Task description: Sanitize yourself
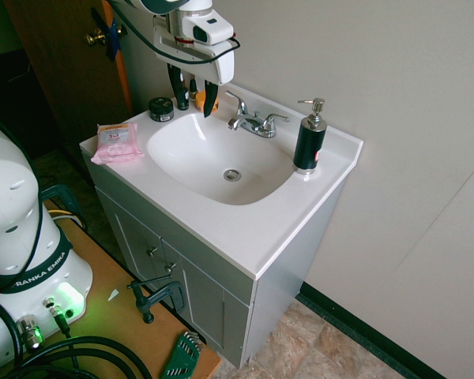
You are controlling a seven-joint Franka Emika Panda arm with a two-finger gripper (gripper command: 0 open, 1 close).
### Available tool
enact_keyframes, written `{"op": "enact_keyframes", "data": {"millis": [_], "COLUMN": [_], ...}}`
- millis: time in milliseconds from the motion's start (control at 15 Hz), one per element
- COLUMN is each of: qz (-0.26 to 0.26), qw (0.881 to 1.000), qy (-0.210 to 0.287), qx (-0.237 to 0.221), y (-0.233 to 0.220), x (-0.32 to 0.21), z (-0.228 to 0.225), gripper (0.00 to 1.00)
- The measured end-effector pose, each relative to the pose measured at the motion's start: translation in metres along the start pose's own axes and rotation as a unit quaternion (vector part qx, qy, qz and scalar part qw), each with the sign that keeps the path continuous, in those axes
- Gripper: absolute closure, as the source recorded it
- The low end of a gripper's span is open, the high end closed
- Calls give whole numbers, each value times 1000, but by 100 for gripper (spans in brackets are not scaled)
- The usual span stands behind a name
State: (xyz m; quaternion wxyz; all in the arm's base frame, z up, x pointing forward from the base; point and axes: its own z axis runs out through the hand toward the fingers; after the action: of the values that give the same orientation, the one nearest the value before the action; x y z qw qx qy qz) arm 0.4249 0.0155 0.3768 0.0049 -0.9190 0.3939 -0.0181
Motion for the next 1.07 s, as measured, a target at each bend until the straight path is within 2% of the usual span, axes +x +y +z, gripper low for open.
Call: {"op": "enact_keyframes", "data": {"millis": [267,400,467,800,1067], "qz": [4,15,25,89,113], "qw": [1000,1000,999,994,991], "qy": [-2,14,24,60,67], "qx": [0,2,7,29,30], "y": [-2,-5,-6,-1,4], "x": [0,18,39,163,212], "z": [2,-8,-17,-76,-90], "gripper": [0,0,100,100,100]}}
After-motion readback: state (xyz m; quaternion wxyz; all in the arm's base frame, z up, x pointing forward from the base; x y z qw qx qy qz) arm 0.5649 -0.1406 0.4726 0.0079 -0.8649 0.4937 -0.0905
